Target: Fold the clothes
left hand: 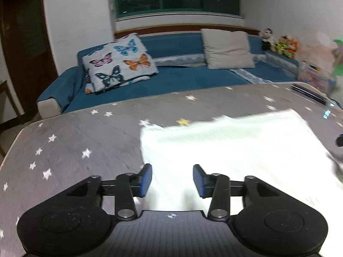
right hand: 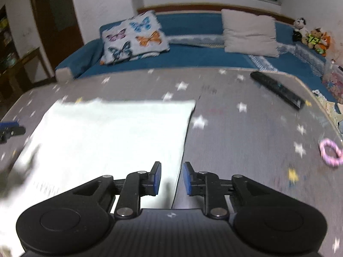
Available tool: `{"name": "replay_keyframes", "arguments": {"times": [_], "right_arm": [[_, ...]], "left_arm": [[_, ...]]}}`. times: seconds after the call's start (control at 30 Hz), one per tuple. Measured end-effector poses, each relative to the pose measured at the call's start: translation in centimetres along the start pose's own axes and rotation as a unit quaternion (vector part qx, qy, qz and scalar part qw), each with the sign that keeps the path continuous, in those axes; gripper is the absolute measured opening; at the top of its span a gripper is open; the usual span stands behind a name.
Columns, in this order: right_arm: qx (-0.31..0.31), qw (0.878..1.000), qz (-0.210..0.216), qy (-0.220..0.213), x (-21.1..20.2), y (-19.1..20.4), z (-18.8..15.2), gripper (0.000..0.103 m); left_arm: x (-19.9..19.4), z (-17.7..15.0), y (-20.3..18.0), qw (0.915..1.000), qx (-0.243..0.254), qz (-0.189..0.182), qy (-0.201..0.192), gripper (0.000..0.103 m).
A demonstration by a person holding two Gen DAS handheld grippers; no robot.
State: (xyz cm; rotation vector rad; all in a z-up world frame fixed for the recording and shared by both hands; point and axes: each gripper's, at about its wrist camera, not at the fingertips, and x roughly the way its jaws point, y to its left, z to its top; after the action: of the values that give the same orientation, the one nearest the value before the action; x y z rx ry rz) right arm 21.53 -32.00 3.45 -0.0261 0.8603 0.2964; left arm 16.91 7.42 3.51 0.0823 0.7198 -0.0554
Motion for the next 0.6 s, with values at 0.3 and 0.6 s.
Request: {"name": "replay_keyframes", "arguments": {"times": [0.3,0.6], "right_arm": [[-0.070,0.997,-0.033,0.018,-2.0,2.3,-6.2,0.033],[-0.075,0.997,-0.023,-0.024,-7.0,3.6,-7.9,0.037]], "left_arm": [[-6.5,-5.5,-3.7,0.9977,0.041,-0.053,0.007,0.056],[-12.6,-11.0,-5.6,0.9909,0.096,-0.094,-0.004,0.056]]}}
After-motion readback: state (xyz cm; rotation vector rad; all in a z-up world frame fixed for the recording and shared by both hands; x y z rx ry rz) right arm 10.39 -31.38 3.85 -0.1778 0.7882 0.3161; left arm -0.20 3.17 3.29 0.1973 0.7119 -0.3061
